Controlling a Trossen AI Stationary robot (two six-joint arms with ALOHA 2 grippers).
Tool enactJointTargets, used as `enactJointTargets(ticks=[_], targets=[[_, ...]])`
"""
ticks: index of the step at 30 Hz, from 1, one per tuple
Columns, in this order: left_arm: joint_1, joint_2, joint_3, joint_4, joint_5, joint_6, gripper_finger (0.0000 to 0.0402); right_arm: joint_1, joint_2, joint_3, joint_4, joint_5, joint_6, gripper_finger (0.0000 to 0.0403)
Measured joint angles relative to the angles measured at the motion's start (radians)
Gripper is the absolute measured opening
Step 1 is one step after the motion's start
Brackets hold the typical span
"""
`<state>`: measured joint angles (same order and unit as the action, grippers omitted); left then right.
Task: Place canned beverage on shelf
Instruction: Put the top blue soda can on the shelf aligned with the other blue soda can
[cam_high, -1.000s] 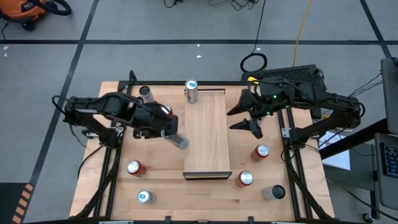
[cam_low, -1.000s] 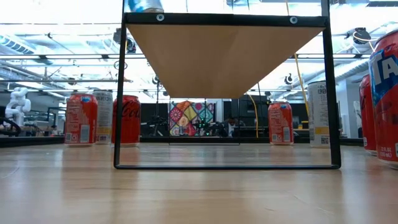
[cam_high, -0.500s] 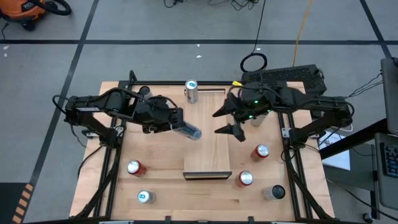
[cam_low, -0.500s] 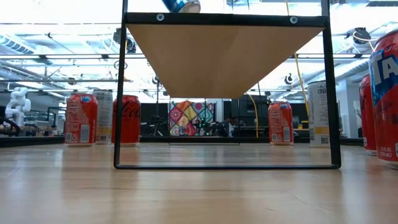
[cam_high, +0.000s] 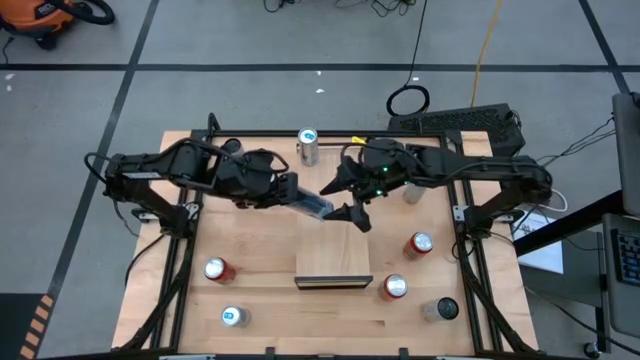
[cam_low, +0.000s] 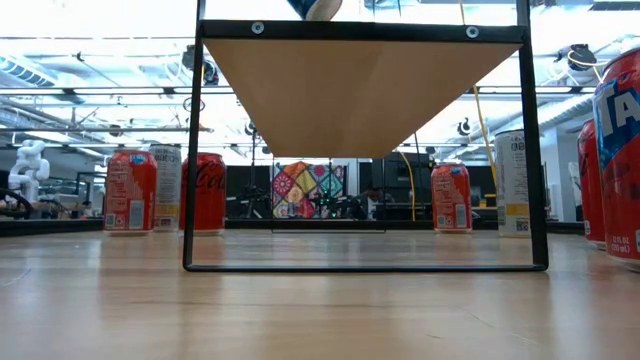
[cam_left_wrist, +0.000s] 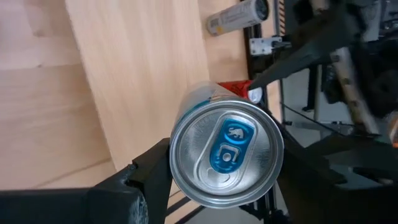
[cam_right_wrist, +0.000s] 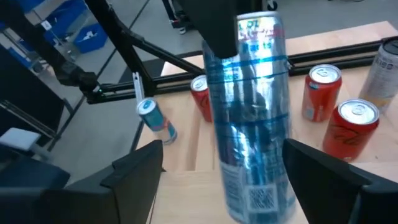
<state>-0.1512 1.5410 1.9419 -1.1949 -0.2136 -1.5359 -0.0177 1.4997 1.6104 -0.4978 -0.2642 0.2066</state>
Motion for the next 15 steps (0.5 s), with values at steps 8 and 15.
enactJointTargets(ticks=[8, 15], targets=[[0.000, 0.000, 0.000, 0.013, -0.001, 0.022, 0.0232, 0.000, 0.020, 0.000, 0.048, 0.052, -0.039, 0.0313], [0.000, 0.005, 0.000, 0.014, -0.001, 0.050, 0.0232, 0.000, 0.046, 0.000, 0.079, 0.056, -0.071, 0.0337]])
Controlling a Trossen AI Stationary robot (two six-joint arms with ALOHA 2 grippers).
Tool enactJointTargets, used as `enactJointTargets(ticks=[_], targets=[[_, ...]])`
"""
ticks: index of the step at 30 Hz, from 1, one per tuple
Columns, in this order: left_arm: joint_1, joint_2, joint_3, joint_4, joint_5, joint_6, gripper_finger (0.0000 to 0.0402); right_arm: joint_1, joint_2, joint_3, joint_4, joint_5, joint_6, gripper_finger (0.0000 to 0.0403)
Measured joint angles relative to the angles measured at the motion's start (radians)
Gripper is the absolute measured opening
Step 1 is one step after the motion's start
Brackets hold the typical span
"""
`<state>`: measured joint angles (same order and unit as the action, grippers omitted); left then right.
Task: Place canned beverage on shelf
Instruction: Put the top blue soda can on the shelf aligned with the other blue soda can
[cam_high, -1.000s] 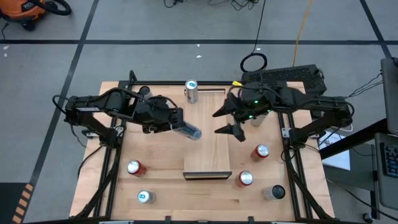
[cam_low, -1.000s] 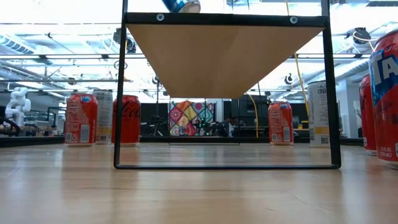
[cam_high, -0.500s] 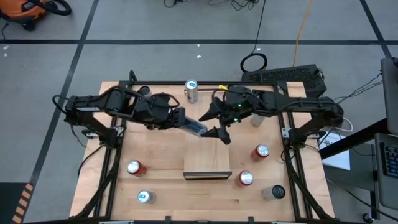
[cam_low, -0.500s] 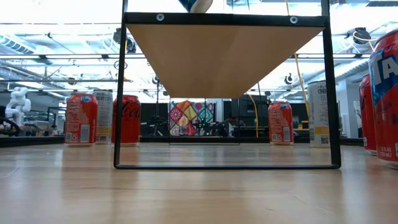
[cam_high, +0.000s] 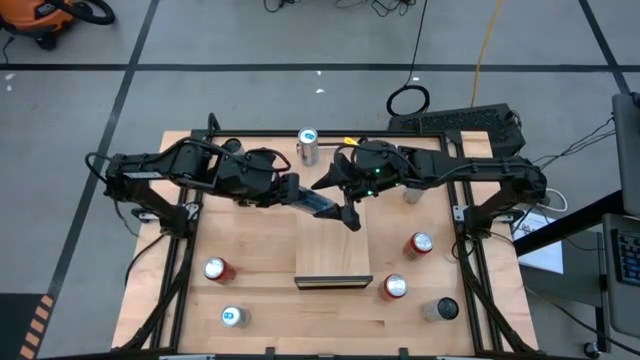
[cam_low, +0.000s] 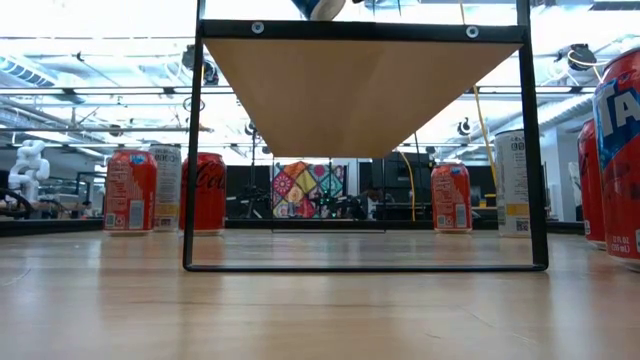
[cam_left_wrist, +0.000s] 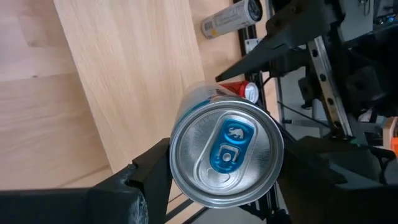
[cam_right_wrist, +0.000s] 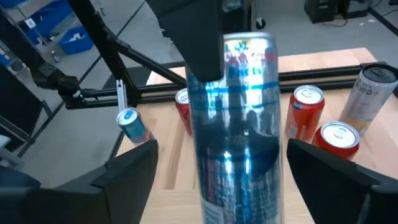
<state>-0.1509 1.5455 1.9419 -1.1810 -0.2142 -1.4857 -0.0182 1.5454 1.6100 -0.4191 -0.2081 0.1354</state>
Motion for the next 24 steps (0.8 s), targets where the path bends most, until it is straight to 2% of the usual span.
enactJointTargets(ticks=[16, 20, 24], targets=[[0.000, 0.032, 0.000, 0.030, 0.014, -0.001, 0.0232, -0.006, 0.058, 0.000, 0.025, -0.006, -0.020, 0.0338], [0.000, 0.037, -0.001, 0.026, 0.020, -0.001, 0.0232, -0.006, 0.058, 0.000, 0.026, -0.008, -0.028, 0.0318], [0.000, 0.043, 0.000, 0.030, 0.019, -0.001, 0.0232, -0.006, 0.058, 0.000, 0.024, -0.068, -0.028, 0.0287]])
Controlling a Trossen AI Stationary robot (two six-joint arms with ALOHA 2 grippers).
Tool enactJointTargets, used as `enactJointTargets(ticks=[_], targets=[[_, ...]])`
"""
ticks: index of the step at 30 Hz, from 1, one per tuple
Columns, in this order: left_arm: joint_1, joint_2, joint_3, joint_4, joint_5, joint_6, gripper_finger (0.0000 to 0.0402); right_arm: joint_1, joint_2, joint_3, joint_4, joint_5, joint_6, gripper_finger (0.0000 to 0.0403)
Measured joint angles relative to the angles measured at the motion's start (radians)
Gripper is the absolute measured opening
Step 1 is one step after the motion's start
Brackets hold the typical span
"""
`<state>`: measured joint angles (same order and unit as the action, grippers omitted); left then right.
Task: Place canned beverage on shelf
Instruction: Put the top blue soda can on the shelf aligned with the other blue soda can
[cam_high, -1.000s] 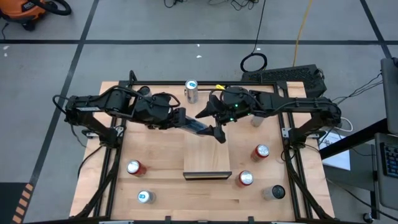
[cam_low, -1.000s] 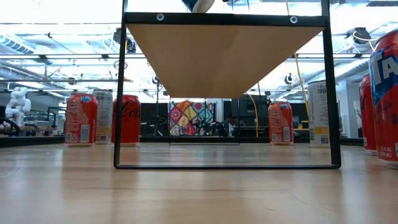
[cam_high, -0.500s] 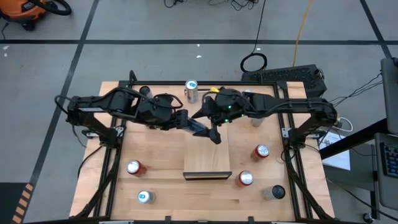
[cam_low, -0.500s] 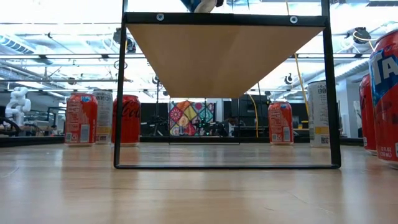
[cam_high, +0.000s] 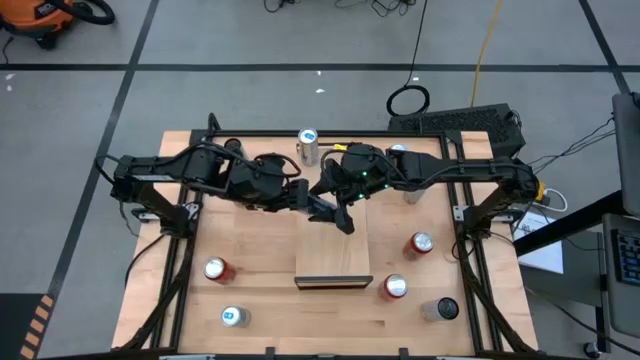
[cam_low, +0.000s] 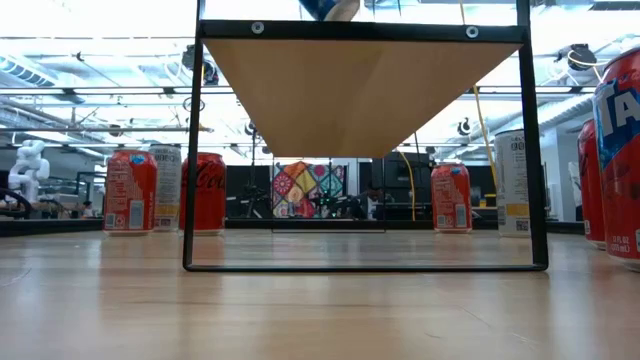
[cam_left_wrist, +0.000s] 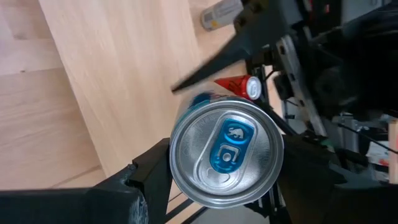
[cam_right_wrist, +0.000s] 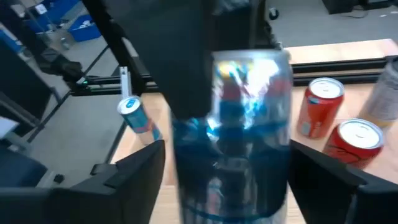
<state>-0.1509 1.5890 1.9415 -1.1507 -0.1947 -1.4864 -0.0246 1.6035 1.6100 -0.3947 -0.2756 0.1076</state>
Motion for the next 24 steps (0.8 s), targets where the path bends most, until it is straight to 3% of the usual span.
enactJointTargets(ticks=[11, 24], targets=[[0.000, 0.001, 0.000, -0.002, 0.003, -0.005, 0.0240, -0.002, 0.000, 0.000, -0.014, -0.014, -0.001, 0.0201], [-0.001, -0.007, 0.000, 0.036, -0.125, 0.057, 0.0342, -0.030, -0.017, 0.000, -0.103, -0.077, 0.002, 0.0200]])
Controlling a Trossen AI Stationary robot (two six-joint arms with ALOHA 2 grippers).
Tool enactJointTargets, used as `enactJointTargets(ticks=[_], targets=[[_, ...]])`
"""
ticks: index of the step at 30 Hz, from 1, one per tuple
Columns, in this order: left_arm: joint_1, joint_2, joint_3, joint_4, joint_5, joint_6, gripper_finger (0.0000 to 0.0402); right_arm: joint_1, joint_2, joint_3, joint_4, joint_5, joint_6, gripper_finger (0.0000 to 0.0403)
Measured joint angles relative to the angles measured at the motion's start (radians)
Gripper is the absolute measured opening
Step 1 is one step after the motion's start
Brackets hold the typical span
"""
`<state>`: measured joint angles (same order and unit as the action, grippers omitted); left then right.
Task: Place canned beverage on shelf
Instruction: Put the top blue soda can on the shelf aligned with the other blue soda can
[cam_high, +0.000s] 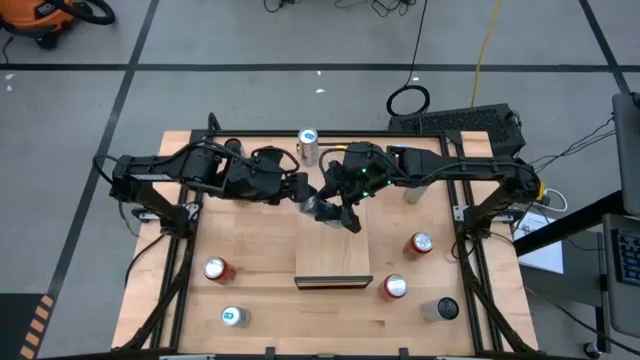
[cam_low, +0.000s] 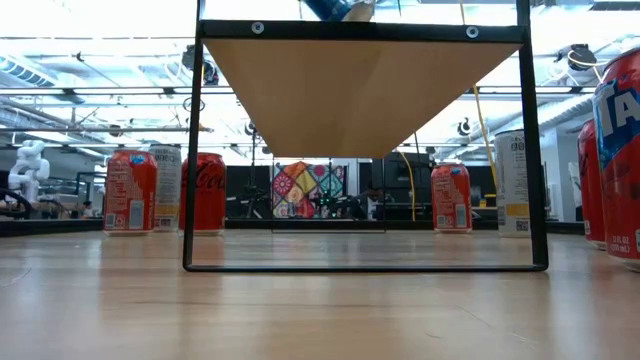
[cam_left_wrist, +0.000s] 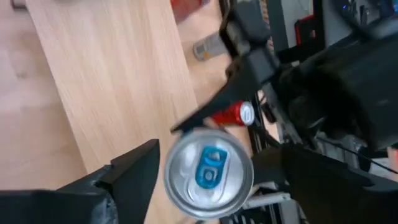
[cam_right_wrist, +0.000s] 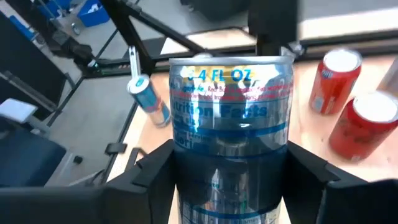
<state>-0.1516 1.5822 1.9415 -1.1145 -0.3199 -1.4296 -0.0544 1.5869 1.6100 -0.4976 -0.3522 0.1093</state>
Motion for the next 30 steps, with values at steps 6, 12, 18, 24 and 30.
enactJointTargets(ticks=[6, 12, 18, 24, 30], targets=[[0.000, -0.012, 0.002, 0.018, -0.057, 0.060, 0.0354, -0.043, -0.038, -0.001, -0.041, -0.071, -0.003, 0.0200], [0.000, -0.037, 0.002, 0.015, -0.085, 0.107, 0.0354, -0.092, -0.092, -0.001, -0.049, -0.168, -0.008, 0.0200], [-0.001, -0.065, 0.002, 0.009, -0.129, 0.171, 0.0354, -0.147, -0.142, -0.001, -0.040, -0.283, -0.017, 0.0201], [0.018, -0.103, 0.002, 0.006, -0.141, 0.324, 0.0354, -0.196, -0.186, 0.000, -0.018, -0.308, 0.052, 0.0201], [0.044, -0.167, 0.001, 0.007, -0.076, 0.494, 0.0354, -0.209, -0.205, 0.000, 0.090, -0.306, 0.169, 0.0201]])
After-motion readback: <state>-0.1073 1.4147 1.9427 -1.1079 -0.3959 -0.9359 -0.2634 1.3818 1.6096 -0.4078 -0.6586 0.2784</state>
